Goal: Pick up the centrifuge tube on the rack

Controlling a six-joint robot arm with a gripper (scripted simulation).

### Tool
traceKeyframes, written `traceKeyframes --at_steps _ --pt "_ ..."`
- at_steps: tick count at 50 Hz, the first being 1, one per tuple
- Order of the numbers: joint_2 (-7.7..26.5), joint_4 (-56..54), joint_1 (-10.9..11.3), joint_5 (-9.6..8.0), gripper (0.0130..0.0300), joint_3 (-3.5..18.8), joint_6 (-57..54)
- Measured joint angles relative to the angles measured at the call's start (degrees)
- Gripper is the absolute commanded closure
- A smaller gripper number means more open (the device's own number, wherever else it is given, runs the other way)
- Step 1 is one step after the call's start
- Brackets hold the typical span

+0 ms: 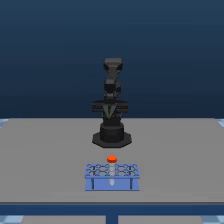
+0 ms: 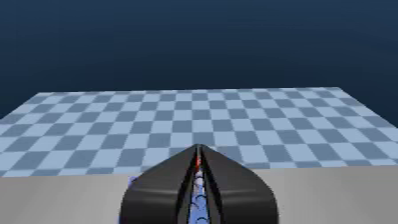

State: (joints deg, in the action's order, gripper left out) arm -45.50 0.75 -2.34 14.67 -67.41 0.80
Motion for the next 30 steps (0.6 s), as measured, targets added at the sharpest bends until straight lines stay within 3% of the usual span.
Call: traceKeyframes --at_steps 1,30 --pt "0.0 0.0 0.0 0.0 0.013 0.0 0.0" --pt "0.27 -0.07 0.03 0.01 0.013 0.1 -0.07"
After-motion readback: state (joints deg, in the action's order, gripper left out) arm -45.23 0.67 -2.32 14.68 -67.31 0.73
